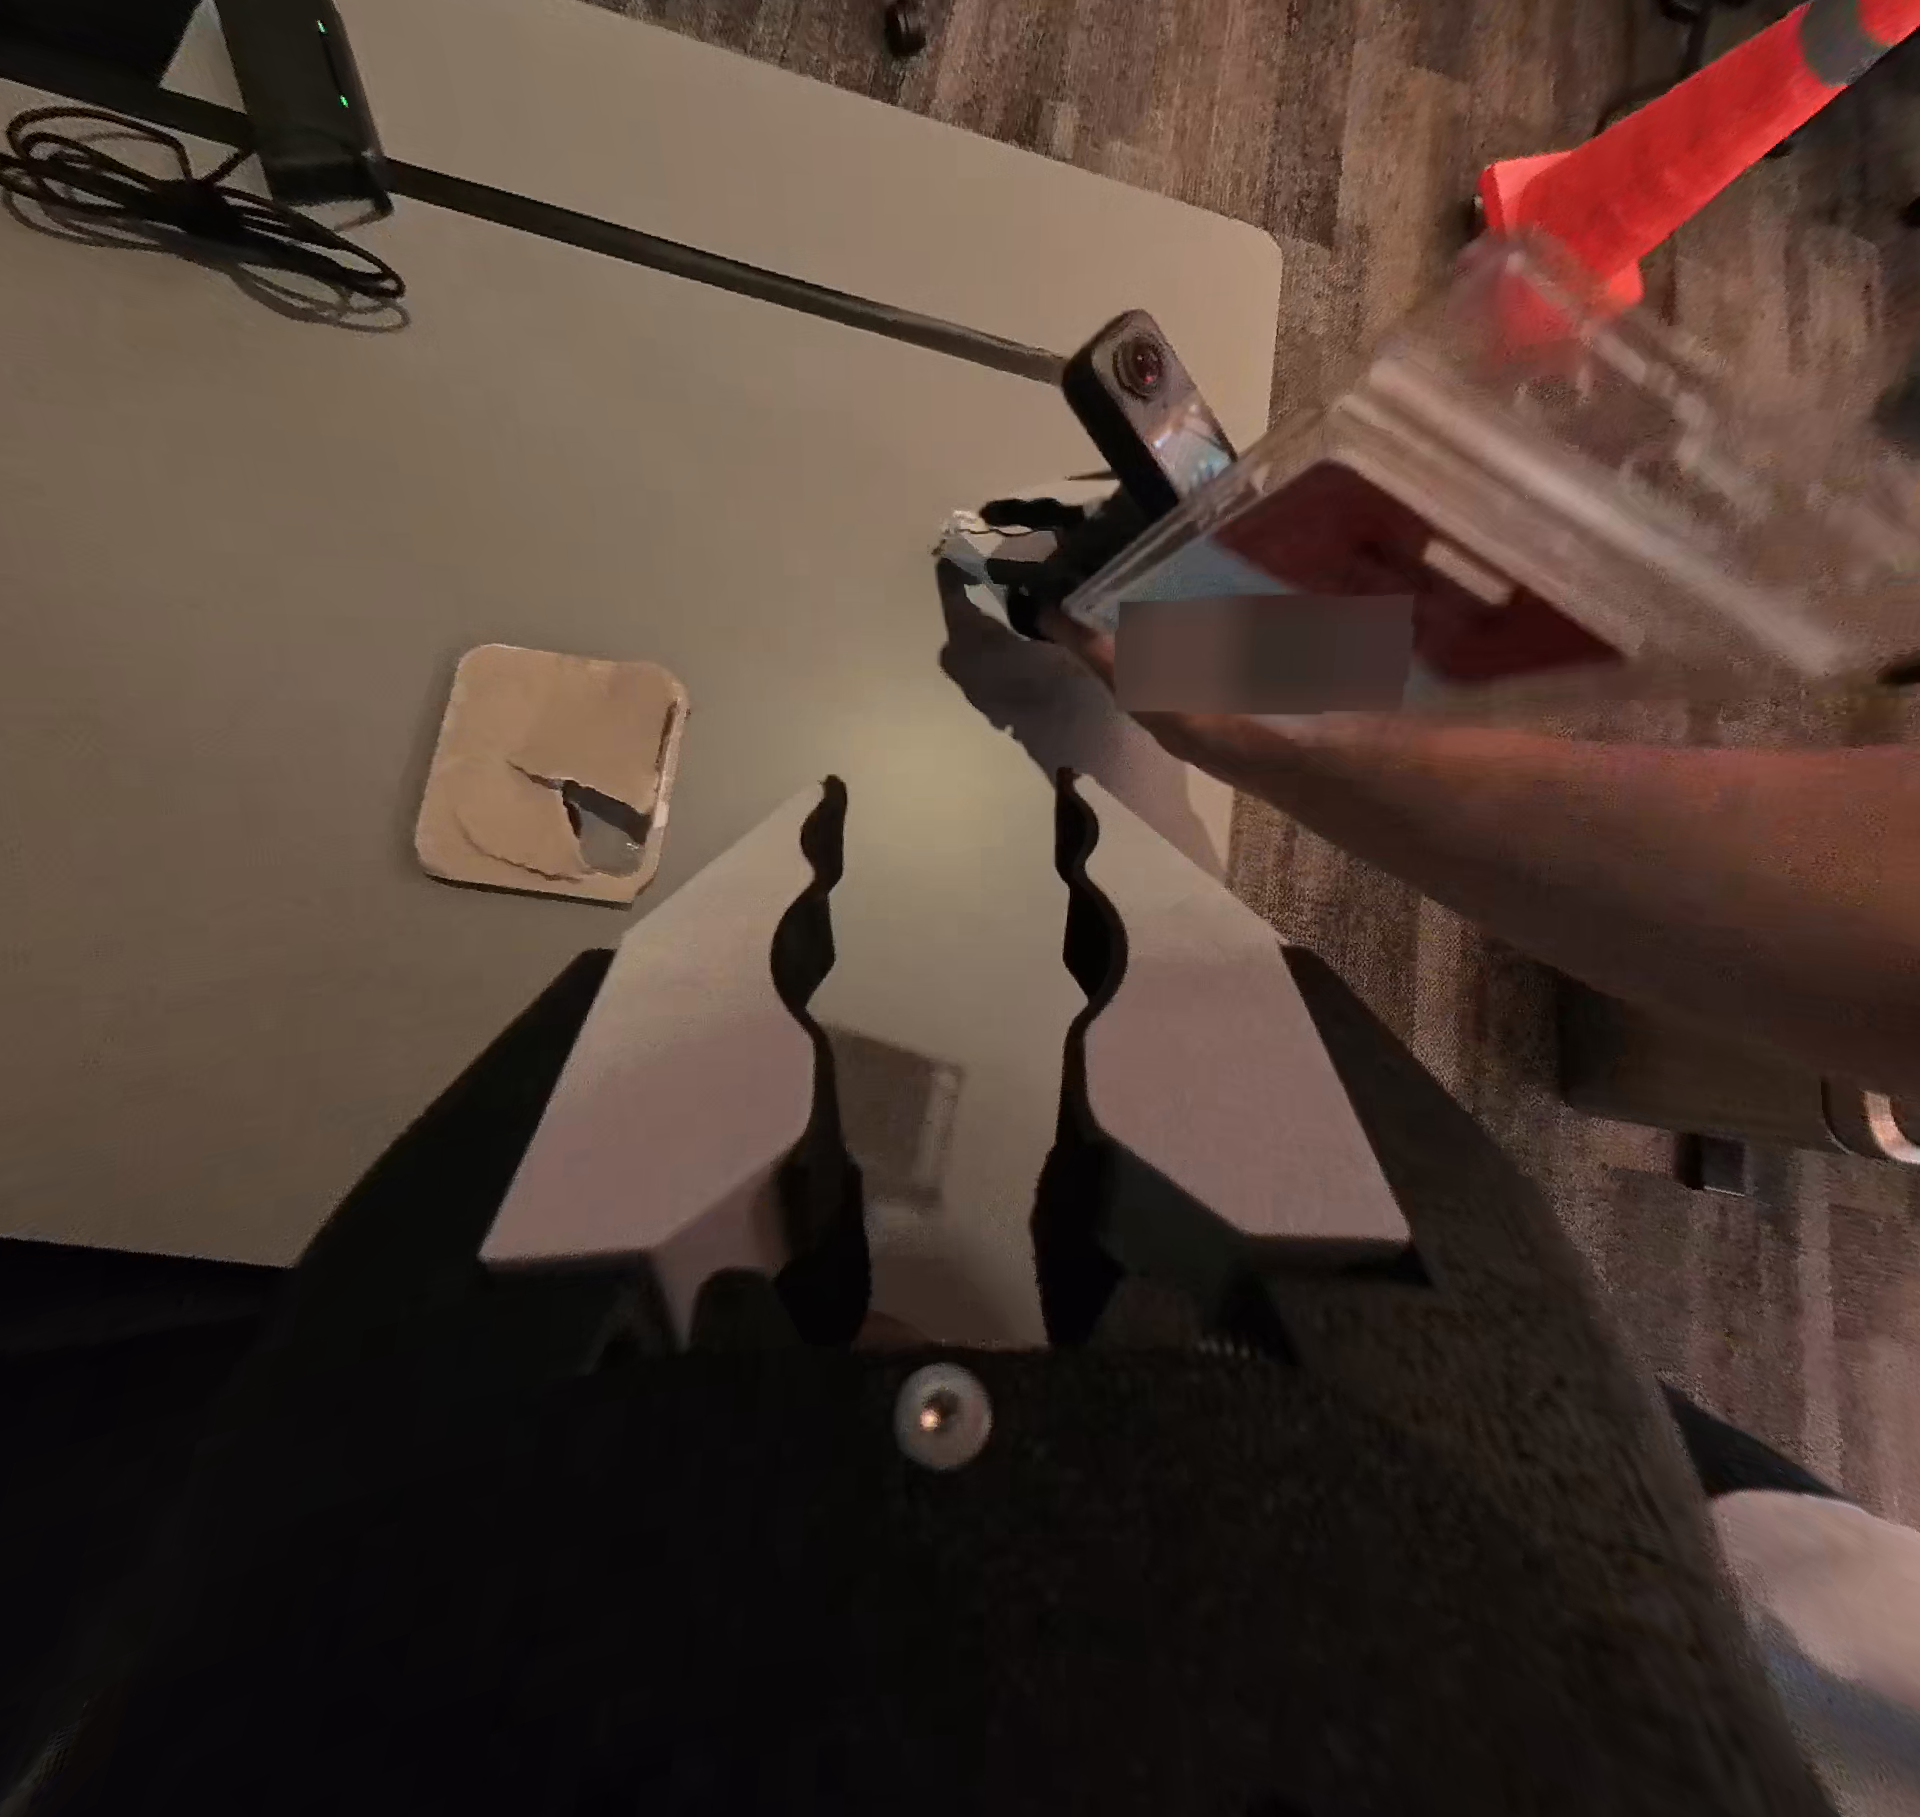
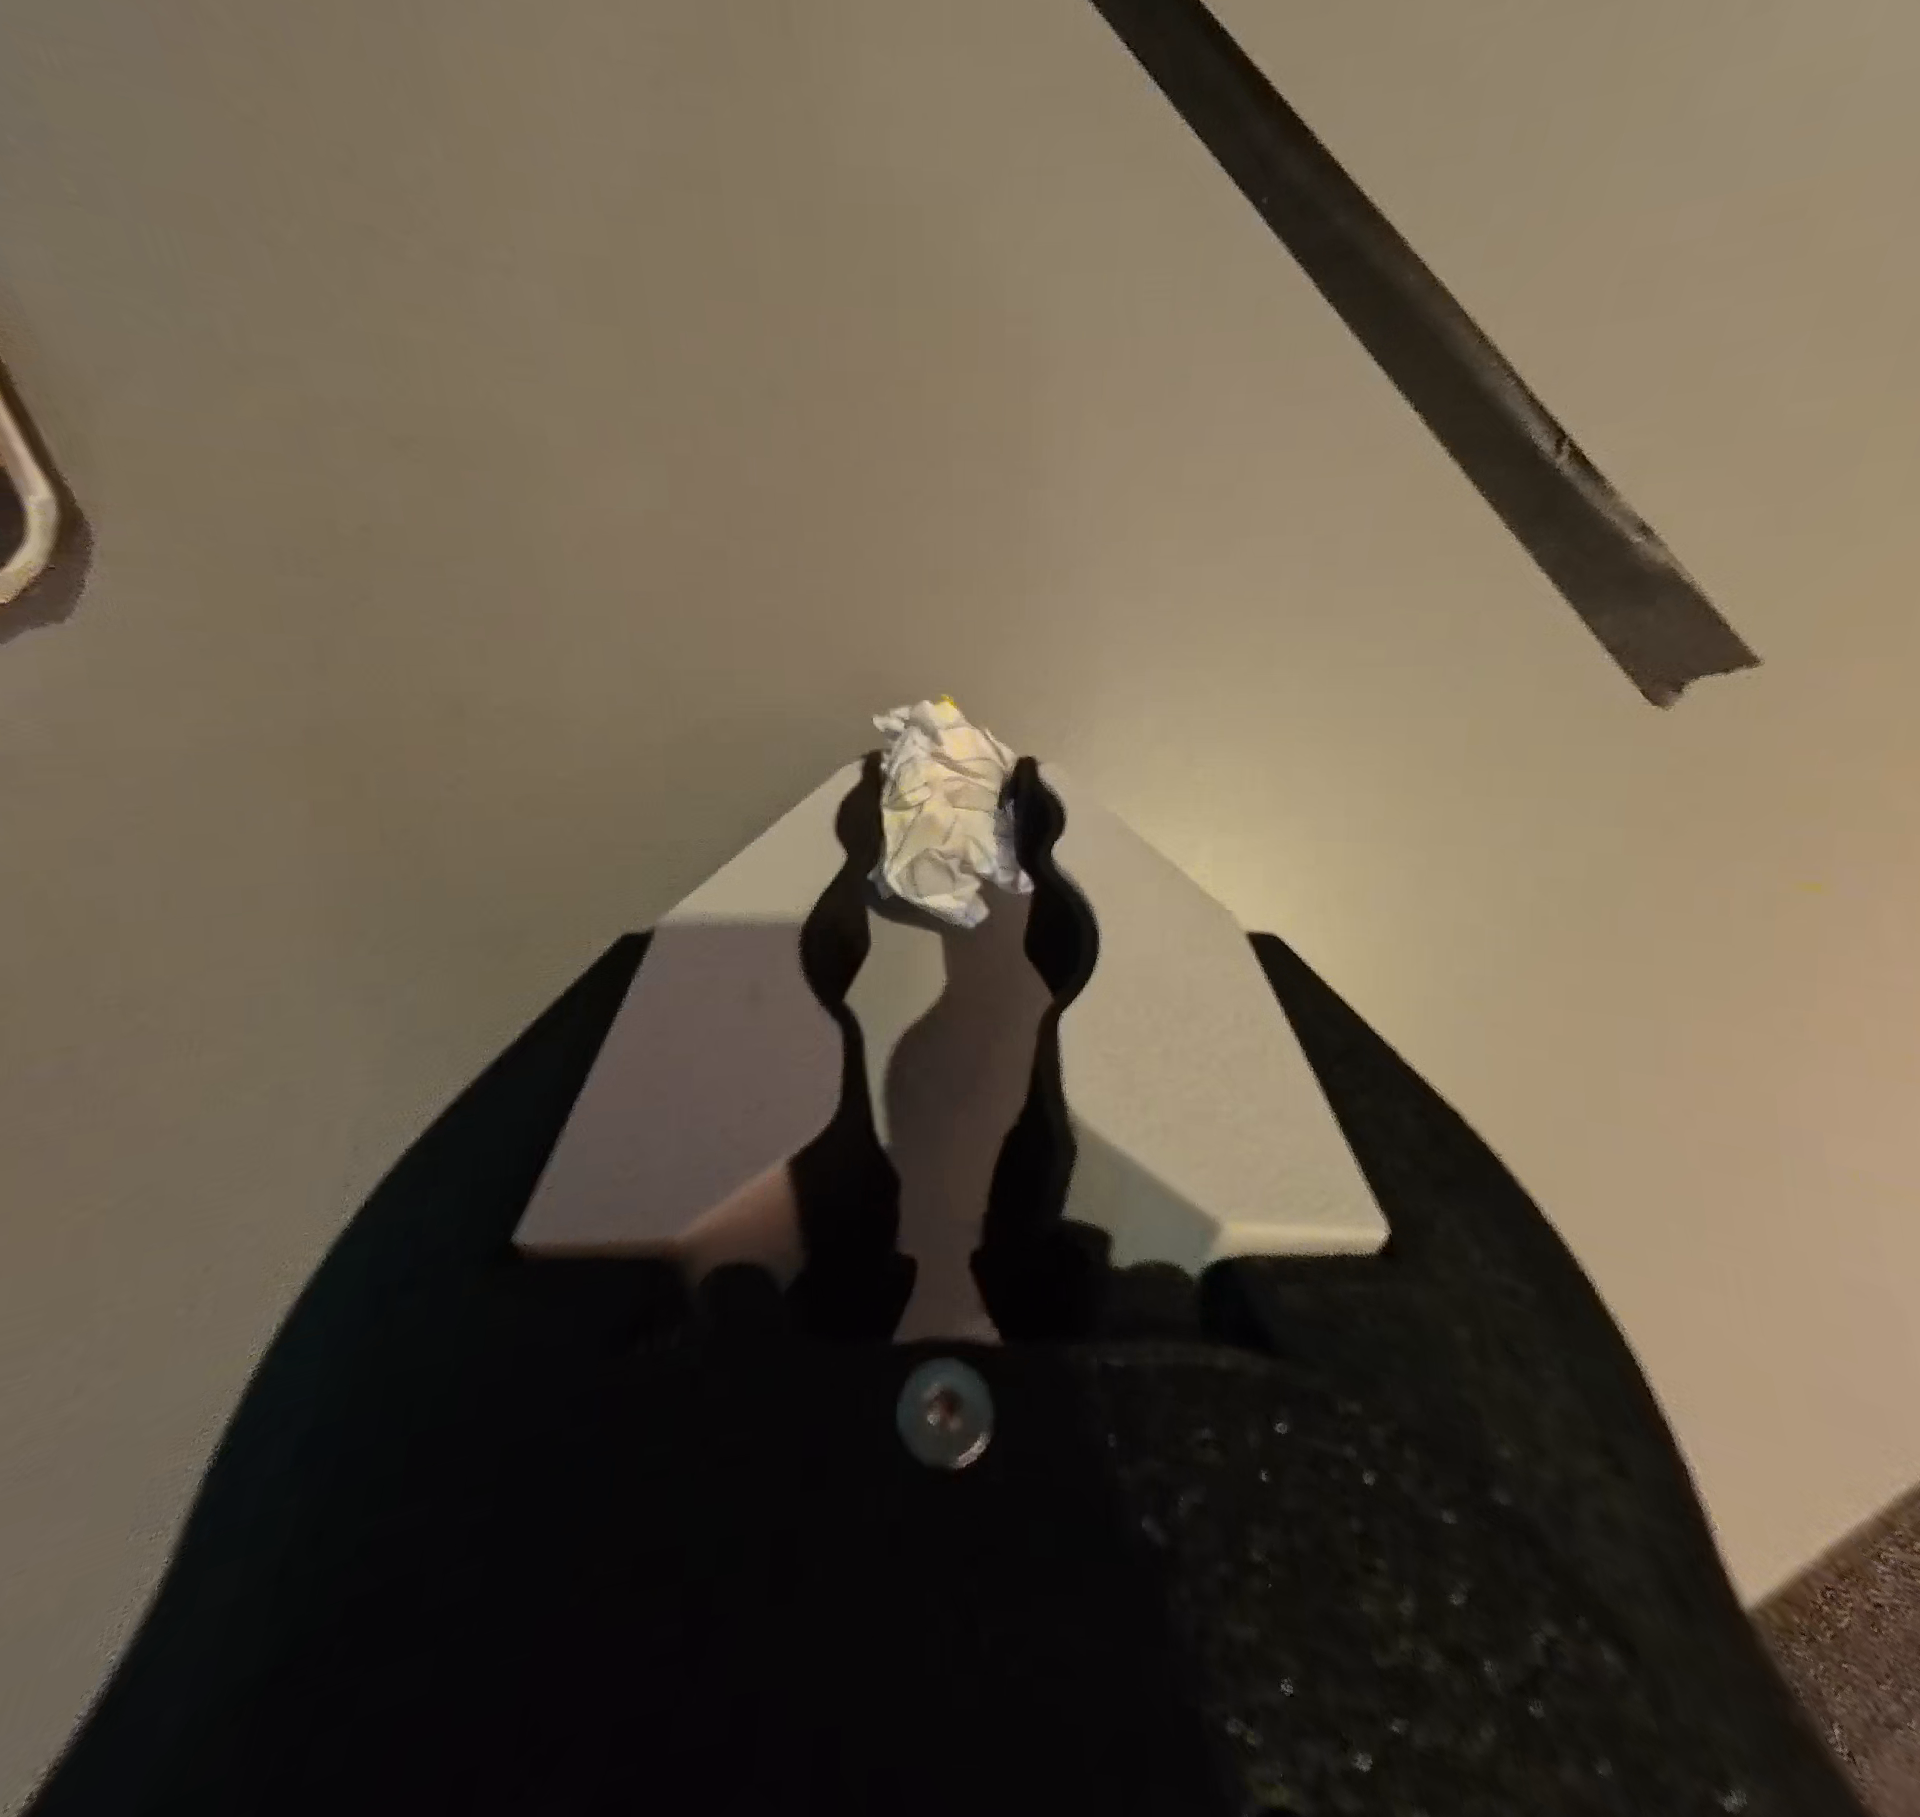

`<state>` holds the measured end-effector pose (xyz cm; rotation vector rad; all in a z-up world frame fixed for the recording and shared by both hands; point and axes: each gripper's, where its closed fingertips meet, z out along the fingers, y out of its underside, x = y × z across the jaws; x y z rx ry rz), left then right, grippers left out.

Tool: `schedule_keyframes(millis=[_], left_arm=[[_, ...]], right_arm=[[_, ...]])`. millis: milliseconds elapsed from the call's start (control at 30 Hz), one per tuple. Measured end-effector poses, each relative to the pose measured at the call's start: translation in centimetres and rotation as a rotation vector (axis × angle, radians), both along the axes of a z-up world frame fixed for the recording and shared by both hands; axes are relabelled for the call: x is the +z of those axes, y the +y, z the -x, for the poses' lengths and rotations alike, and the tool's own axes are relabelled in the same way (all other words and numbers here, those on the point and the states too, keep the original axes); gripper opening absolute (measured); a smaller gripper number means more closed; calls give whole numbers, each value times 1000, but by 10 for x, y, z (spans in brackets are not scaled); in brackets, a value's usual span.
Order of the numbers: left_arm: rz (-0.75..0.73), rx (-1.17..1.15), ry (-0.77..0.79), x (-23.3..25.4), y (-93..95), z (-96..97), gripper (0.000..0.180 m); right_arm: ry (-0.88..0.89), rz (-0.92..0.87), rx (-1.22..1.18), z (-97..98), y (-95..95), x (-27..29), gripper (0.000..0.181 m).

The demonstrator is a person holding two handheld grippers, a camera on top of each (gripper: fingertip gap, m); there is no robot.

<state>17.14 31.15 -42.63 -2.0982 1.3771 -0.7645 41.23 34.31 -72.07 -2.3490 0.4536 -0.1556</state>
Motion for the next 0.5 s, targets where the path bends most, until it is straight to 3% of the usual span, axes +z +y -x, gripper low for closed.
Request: schedule_keyframes(millis=[100,267,400,500], left_arm=[[-22,-25,-13,5,13,11,41],[-83,-130,-85,31,25,40,41],[-55,-296,-199,61,-1,67,41],[-21,-452,-242,78,-42,94,41]], right_arm=[[-28,-23,-45,4,-18,21,22],[-72,-181,-146,41,-85,114,22],[-156,-284,-295,118,-185,198,22],[-122,-293,-454,212,-273,227,22]])
